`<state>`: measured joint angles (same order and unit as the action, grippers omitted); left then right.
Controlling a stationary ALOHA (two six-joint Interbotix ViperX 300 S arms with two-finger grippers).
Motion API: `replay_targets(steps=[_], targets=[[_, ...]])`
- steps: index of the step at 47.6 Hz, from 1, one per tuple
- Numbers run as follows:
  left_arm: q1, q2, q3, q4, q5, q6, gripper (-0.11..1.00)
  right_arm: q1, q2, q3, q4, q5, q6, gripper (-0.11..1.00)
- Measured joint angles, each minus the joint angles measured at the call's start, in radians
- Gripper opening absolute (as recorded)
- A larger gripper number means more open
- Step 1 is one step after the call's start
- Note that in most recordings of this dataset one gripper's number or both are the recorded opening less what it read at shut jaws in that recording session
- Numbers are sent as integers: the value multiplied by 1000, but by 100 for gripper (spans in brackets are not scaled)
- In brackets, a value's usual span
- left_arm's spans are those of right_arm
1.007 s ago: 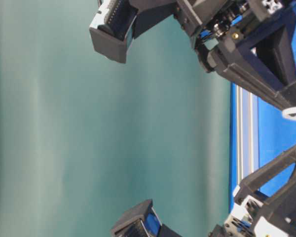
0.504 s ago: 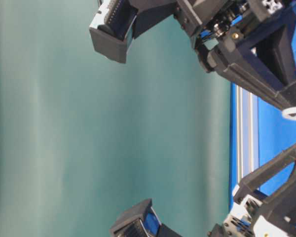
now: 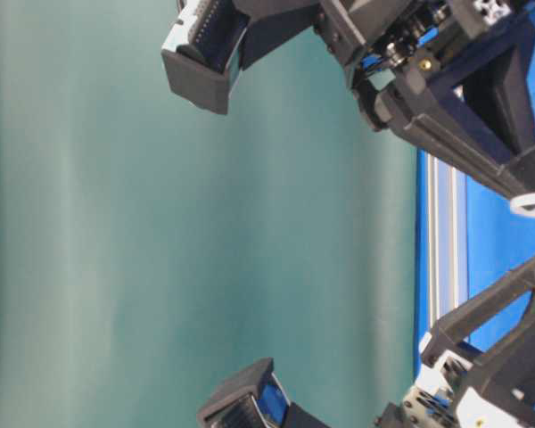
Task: Insert the wire through the string loop located in the center.
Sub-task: 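Close the left gripper on the plug beyond the loop, then open the right gripper and pull the cable leftward with the left gripper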
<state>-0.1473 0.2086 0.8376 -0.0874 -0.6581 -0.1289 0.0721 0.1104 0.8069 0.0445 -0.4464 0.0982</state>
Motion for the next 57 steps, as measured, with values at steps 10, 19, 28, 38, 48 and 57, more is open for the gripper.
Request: replay_targets(steps=[10,19,28,38,48,57], targets=[[0,2,0,0,0,0,89,3,0,0,2,0,0,-2],[5,-3,0,0,0,-2,51,3,0,0,0,0,0,-2],[18,-20,20,-5,0,0,8,8,0,-2,-2,0,0,-2],[18,-20,21,-5,0,0,8,8,0,-3,-3,0,0,-2],[17,-21,21,-3,0,-2,8,8,-2,-3,-3,0,0,-2],[15,-21,23,-3,0,0,8,6,0,-3,-2,8,0,27]])
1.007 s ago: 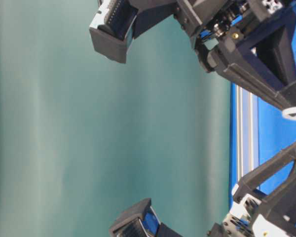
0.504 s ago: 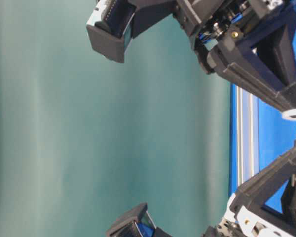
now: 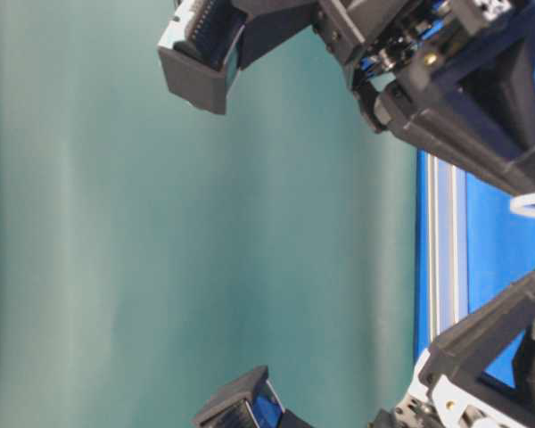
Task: Insert the wire through the string loop located in the center.
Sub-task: 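Open the right gripper and pull the cable leftward with the left gripper, then release the cable from the left gripper and withdraw both grippers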
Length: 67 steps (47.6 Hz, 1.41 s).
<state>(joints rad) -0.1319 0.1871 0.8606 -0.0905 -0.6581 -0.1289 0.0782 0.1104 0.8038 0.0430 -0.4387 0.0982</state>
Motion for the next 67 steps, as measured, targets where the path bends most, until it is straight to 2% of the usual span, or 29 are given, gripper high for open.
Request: replay_targets(steps=[9,13,26,36,67], targets=[[0,2,-2,0,2,0,8,-3,-2,0,0,3,-3,81],[0,2,0,0,2,0,8,-9,0,0,2,3,-2,96],[0,0,0,0,2,0,8,-6,0,0,3,18,-2,97],[0,-52,55,-2,3,0,8,-6,0,5,2,25,-2,97],[-28,-402,426,0,3,0,8,-6,-23,38,2,26,-2,97]])
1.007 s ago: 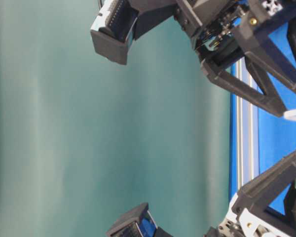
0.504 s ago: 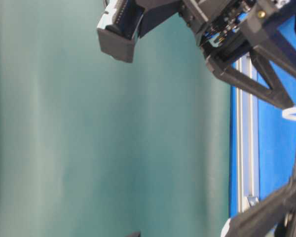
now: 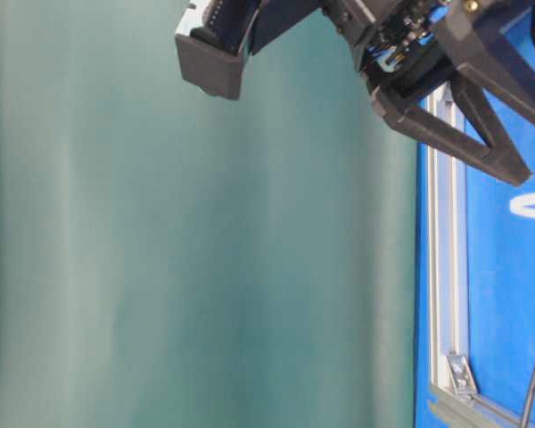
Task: Insert the wire through the string loop located in the center.
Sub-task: 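Release the cable from the left gripper and withdraw both grippers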
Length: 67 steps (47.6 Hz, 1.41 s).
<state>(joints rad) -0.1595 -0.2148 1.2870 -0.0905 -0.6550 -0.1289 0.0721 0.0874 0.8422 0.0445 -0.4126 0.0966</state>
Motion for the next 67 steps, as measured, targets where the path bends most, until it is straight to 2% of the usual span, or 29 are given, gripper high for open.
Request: replay_targets(steps=[13,38,41,48,52,54,58,67], targets=[[0,-121,95,0,34,3,8,0,-2,0,0,20,0,97],[0,-129,75,3,91,0,9,3,-11,0,-2,21,0,97],[-2,-129,74,2,94,0,20,3,-15,0,-2,21,0,97],[-2,-129,74,3,106,-3,67,0,-25,0,-2,23,-3,97],[0,-127,71,3,118,-3,86,3,-25,0,-2,29,-3,97],[0,-129,71,3,123,-3,88,3,-26,0,-2,34,-3,97],[0,-129,71,3,127,-5,82,3,-26,0,-3,38,-3,97],[0,-127,69,2,129,-3,83,0,-29,0,-2,40,-3,97]])
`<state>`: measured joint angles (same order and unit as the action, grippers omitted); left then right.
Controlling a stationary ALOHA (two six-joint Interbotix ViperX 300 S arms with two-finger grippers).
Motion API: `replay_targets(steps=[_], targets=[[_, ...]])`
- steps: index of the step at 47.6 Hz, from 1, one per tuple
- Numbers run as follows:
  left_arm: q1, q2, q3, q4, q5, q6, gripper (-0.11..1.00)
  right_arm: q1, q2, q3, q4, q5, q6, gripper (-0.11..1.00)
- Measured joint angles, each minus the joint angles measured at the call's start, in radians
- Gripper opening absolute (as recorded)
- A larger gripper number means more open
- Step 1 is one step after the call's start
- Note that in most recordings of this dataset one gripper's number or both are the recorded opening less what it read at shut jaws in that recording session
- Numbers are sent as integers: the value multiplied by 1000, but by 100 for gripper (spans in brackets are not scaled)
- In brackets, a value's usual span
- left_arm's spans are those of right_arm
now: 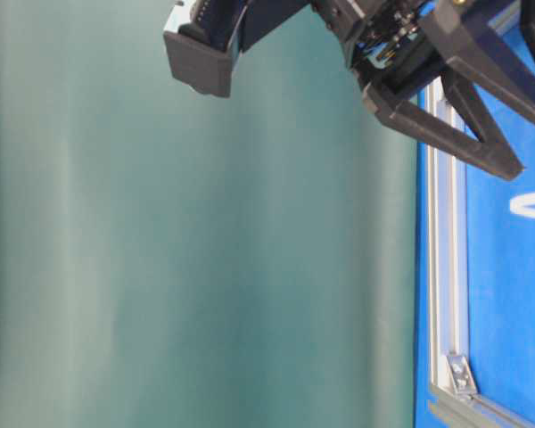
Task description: Insert the wire through the string loop located in the center.
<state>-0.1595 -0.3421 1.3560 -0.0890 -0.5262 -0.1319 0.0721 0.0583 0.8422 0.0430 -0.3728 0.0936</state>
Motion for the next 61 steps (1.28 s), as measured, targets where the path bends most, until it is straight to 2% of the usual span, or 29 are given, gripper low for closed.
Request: replay_targets(steps=[26,44,61], targets=[[26,-38,-89,2,150,6,83,3,-152,-2,-2,121,0,97],[52,-114,-91,2,176,6,83,3,-199,-2,-9,156,0,97],[61,-117,-92,3,181,11,83,0,-201,-2,-9,158,0,97]])
